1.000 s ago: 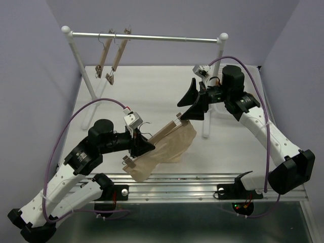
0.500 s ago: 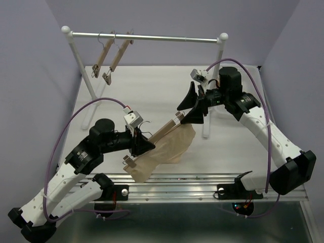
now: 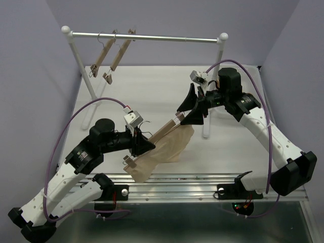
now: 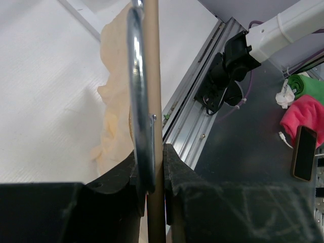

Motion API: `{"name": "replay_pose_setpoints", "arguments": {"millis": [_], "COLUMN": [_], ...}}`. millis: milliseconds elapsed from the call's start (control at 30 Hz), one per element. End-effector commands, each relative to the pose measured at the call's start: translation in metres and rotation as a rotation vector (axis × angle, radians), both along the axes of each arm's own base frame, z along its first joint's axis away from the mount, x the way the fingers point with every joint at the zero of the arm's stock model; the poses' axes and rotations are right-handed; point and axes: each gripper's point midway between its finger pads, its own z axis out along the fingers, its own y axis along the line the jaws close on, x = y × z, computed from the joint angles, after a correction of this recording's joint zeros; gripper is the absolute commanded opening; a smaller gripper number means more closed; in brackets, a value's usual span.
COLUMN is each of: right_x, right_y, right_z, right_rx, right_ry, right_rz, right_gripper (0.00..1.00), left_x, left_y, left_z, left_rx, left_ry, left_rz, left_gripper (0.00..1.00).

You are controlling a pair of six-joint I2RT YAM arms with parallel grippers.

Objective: Remove the underwear clipped to the hanger

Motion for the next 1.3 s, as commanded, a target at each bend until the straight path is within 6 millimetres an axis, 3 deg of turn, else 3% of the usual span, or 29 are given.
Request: {"name": "replay_pose_setpoints", "arguments": {"millis": [0, 133, 433, 533, 633, 700, 933, 1167, 1233, 1267], "right_x": [-0.012, -0.015, -0.021, -0.019, -0.017, -0.014, 0.006, 0.011, 0.012, 0.016], "right_y": [0.000, 0.002, 0.000, 0.001, 0.002, 0.003, 0.006, 0.006, 0.006, 0.007], "right_z": [0.021, 0.021, 0.027, 0.028, 0.027, 0.028, 0.024, 0.021, 0.022, 0.024], "right_rx": [0.032, 0.030, 0.052, 0.049, 0.042, 0.041, -0.009, -0.019, -0.018, -0.013], "right_ry": [-0.073, -0.075, -0.096, -0.077, -0.049, -0.042, 0.010, 0.005, 0.001, -0.007], "right_rz": [0.037, 0.045, 0.061, 0.049, 0.050, 0.037, -0.094, -0.105, -0.119, -0.139], "right_gripper": [0.78, 0.73, 0.51, 0.32, 0.21, 0.01, 0.01, 0.01, 0.13, 0.30], "left_x": [-0.002, -0.002, -0.001, 0.000, 0.001, 0.002, 0.004, 0.005, 0.006, 0.008], "left_y": [-0.003, -0.003, -0.004, -0.003, -0.002, -0.002, 0.000, -0.001, -0.001, 0.000], "left_z": [0.022, 0.021, 0.018, 0.017, 0.017, 0.015, 0.018, 0.031, 0.035, 0.036], "left_rx": [-0.066, -0.061, -0.057, -0.054, -0.054, -0.048, -0.059, -0.086, -0.095, -0.099], "left_ry": [-0.063, -0.058, -0.050, -0.048, -0.050, -0.044, -0.050, -0.059, -0.060, -0.059], "left_rz": [-0.019, -0.017, -0.017, -0.007, 0.002, 0.008, 0.028, 0.040, 0.051, 0.061], "left_gripper": [0.00, 0.00, 0.00, 0.00, 0.00, 0.00, 0.00, 0.00, 0.00, 0.00]}}
